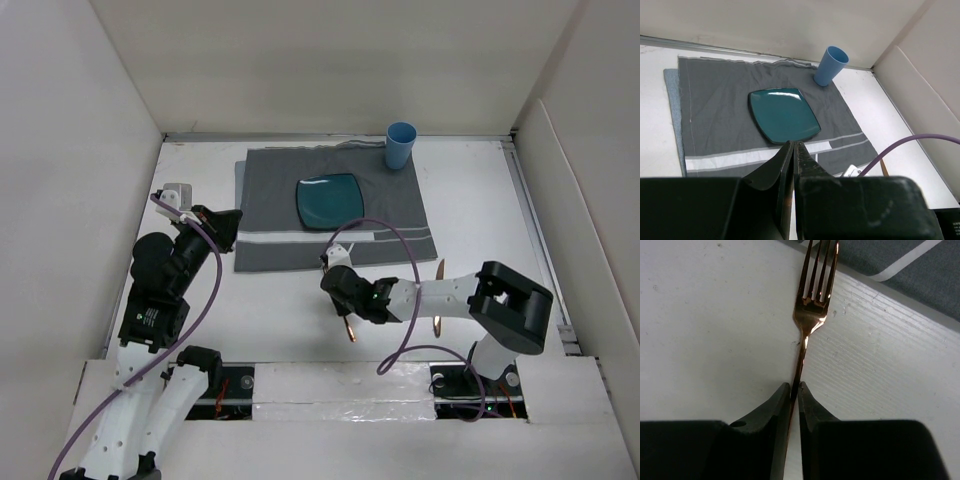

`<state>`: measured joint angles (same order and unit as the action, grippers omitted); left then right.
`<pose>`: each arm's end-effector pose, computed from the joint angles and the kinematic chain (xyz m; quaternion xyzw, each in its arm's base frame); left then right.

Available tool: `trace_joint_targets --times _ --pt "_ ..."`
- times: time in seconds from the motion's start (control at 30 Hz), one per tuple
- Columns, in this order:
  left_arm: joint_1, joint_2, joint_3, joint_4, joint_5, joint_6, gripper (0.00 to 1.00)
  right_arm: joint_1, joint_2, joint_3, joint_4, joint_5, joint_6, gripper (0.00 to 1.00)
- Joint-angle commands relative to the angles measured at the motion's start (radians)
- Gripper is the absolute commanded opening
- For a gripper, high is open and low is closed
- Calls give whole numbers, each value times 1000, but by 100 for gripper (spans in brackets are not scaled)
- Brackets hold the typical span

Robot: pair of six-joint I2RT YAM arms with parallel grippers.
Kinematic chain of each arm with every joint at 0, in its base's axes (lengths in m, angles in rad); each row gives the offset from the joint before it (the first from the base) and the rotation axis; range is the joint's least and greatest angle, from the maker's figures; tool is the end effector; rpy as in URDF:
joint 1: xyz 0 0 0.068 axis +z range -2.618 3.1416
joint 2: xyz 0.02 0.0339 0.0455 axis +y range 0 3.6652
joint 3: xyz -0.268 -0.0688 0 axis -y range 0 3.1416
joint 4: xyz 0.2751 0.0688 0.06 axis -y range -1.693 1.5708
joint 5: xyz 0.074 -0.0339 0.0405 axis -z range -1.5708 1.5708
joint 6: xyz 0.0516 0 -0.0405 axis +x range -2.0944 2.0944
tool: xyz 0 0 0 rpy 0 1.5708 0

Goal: Set the dinner table for one person

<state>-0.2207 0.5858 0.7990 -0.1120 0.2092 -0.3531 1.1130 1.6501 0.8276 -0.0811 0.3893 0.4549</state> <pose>0.1701 -0.0491 0.3911 0.0332 0.6704 -0.2760 0.6879 0.1712 0.3032 0.1242 -0.2396 0.8978 0.0974 0.3565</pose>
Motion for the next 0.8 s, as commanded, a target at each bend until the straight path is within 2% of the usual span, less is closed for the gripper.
trace_joint_targets --times 0.0,0.1,0.43,0.53,0.77 --pt "4 -11 34 38 12 -4 1 -1 31 24 1 3 28 7" --pt "4 -1 35 35 12 -4 1 -1 16 28 9 -12 37 0" --pt "4 -11 37 43 2 -6 1 56 -53 231 -88 52 73 0" --pt "4 -4 39 35 2 -7 1 56 -3 352 -98 74 59 0" --pt "4 -1 32 41 1 -12 0 -33 278 750 -138 80 105 0"
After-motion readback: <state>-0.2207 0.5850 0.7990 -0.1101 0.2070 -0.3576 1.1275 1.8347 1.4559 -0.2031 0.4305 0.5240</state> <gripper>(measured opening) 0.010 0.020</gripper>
